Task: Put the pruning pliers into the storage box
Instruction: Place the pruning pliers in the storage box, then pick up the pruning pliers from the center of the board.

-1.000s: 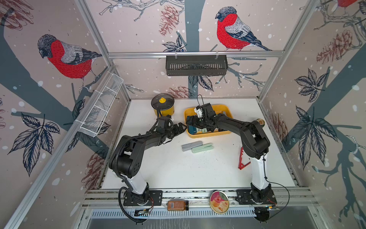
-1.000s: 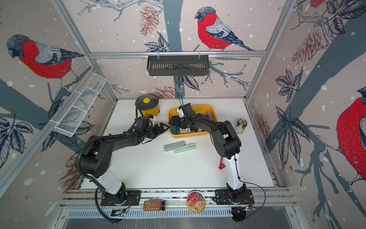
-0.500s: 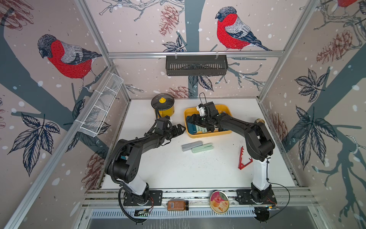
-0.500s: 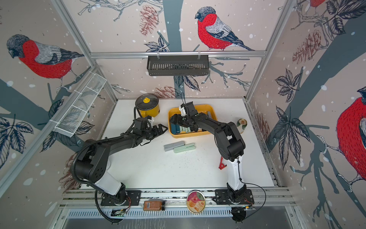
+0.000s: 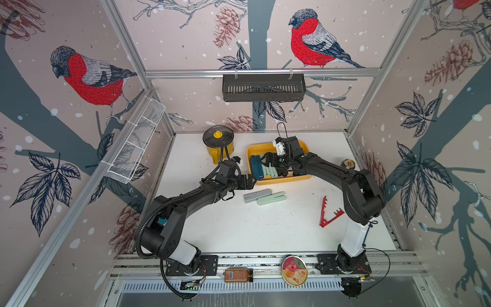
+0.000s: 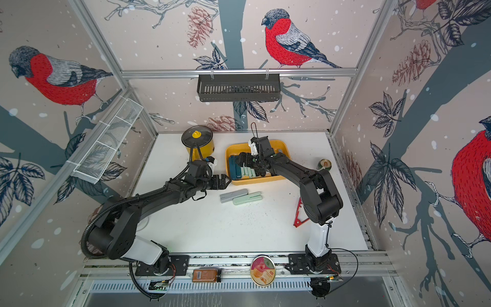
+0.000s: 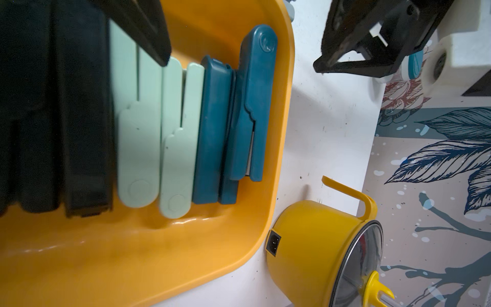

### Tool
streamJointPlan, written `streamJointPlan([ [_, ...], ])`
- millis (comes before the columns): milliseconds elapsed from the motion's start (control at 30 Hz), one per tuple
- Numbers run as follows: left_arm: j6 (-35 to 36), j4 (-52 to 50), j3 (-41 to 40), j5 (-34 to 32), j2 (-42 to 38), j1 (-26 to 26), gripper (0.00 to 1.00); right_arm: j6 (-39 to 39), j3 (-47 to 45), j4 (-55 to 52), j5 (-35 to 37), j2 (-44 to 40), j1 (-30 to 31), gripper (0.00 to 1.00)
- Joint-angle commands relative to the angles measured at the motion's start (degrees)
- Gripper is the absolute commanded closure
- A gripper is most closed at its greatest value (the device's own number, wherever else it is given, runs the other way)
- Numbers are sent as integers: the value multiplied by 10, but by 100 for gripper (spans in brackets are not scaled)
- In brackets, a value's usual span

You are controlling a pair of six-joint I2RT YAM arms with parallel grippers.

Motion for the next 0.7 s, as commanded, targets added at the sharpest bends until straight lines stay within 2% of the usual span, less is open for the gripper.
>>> streamJointPlan([
  [0, 72, -16, 10, -22, -15, -35, 3, -22, -23, 25, 20, -31, -10, 10],
  [200, 152, -45, 30, -47, -10, -121, 4, -17, -82, 46, 28, -89, -45, 6],
  [367, 199, -89, 63, -62, 35, -171, 6, -17, -111, 58, 32, -122, -65, 5],
  [667, 233, -139, 133, -83, 122, -208, 14, -14, -138, 71, 32, -148, -79, 4],
])
